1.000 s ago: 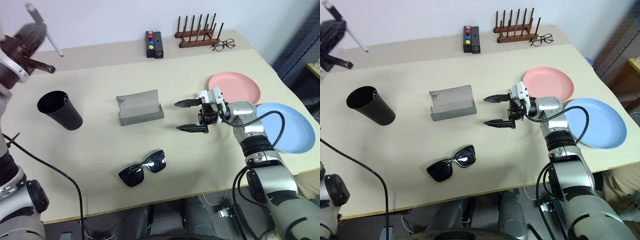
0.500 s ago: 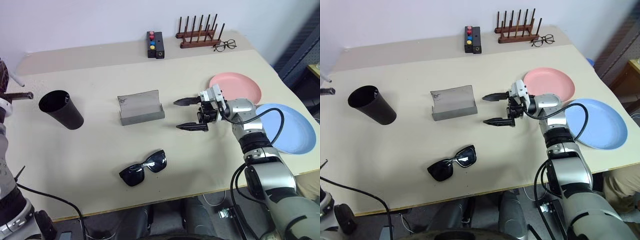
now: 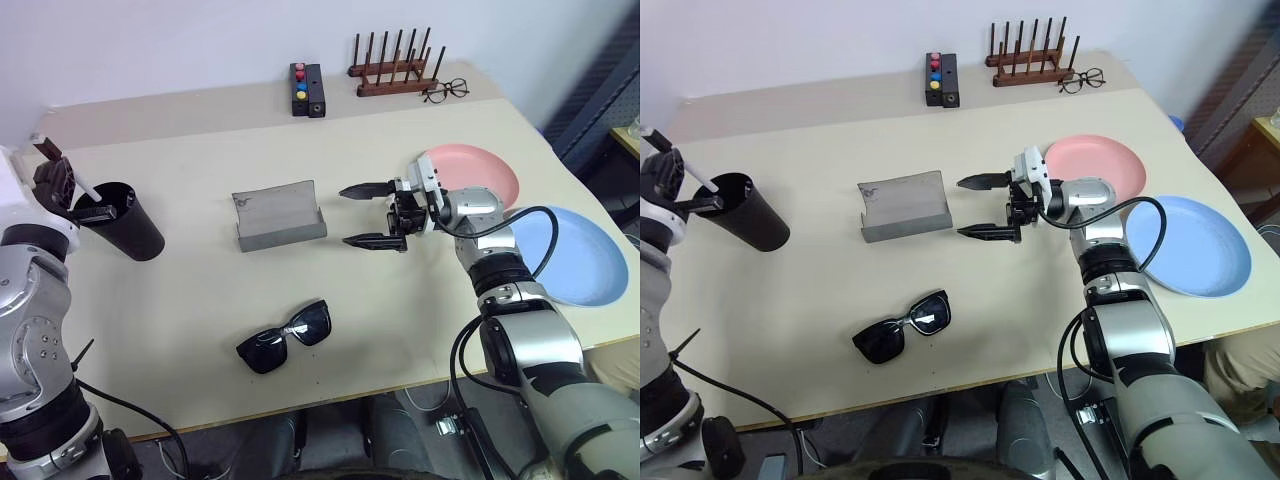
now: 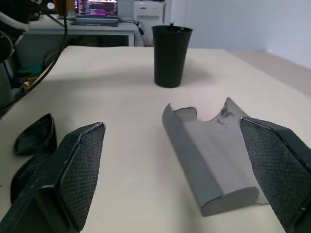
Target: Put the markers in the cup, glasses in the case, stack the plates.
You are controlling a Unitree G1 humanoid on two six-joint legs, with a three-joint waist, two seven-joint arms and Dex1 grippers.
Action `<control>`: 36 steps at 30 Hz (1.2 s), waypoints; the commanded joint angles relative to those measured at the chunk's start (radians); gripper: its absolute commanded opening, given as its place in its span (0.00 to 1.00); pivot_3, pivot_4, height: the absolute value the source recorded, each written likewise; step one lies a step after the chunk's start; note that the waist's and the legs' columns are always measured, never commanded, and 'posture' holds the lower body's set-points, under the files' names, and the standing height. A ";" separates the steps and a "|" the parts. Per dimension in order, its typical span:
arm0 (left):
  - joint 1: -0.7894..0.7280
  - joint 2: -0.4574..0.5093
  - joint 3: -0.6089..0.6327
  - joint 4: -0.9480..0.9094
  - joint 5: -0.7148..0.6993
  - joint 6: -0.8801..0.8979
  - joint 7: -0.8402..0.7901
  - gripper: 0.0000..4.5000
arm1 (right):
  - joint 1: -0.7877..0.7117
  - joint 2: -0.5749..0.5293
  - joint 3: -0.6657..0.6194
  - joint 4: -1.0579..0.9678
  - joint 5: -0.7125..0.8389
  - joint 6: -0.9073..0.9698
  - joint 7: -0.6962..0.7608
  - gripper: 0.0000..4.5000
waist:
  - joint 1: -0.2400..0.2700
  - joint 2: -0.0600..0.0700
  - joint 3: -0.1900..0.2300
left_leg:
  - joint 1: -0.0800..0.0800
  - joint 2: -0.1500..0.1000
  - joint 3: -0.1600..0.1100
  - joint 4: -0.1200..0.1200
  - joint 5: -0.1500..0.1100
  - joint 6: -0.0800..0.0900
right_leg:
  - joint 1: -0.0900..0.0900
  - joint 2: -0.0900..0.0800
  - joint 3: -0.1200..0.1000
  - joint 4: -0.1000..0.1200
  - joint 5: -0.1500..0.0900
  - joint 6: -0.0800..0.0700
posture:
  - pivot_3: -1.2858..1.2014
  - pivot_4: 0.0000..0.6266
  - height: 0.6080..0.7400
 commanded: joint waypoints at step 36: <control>0.021 -0.014 -0.056 -0.004 0.104 0.006 0.074 0.81 | -0.036 0.044 -0.064 -0.122 0.050 0.067 -0.069 1.00 | 0.002 0.000 0.000 | 0.000 0.000 0.000 0.000 0.000 0.000 | 0.000 0.000 0.000 0.000 0.000 0.000 | 0.52 0.24 1.00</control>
